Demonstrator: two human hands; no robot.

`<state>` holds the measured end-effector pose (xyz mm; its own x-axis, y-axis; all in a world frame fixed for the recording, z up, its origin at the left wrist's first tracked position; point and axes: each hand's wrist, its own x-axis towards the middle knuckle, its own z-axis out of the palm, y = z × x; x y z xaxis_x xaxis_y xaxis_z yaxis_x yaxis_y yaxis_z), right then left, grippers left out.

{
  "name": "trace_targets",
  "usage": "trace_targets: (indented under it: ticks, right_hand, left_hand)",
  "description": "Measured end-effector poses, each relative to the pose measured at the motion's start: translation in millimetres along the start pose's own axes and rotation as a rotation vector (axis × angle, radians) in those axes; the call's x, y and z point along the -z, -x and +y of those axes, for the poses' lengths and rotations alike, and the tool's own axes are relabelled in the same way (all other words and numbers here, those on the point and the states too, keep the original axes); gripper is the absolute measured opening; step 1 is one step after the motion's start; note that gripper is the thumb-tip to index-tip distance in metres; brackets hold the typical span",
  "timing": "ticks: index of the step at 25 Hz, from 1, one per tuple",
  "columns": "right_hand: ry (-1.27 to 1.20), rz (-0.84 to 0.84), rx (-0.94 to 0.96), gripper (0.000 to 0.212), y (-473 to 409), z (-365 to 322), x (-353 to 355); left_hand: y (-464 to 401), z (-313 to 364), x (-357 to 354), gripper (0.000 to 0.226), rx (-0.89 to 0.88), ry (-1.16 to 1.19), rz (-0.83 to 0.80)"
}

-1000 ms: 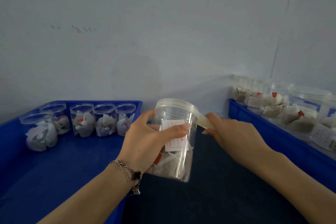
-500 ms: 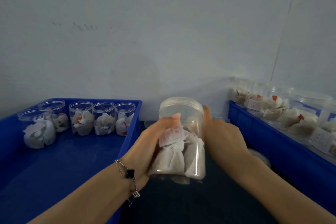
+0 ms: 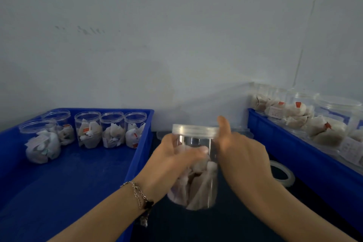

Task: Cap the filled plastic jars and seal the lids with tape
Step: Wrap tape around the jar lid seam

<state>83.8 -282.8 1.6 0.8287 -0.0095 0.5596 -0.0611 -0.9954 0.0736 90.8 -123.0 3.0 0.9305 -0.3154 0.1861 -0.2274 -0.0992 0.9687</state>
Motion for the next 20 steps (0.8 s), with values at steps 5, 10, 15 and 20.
trace_targets:
  ticks: [5,10,15,20]
  right_hand:
    - [-0.363,-0.114,0.102,0.061,14,-4,-3]
    - [-1.419,-0.486,-0.094,0.091,21,12,17]
    - [-1.337,-0.503,-0.039,0.076,34,34,28]
    - [-1.016,-0.273,0.081,0.064,24,67,46]
  left_hand:
    - [1,-4,-4,0.099,-0.075,-0.306,0.110]
    - [3,6,2,0.076,0.009,-0.191,0.202]
    - [5,12,2,0.086,0.109,-0.118,0.186]
    - [16,27,1,0.074,0.079,-0.080,0.121]
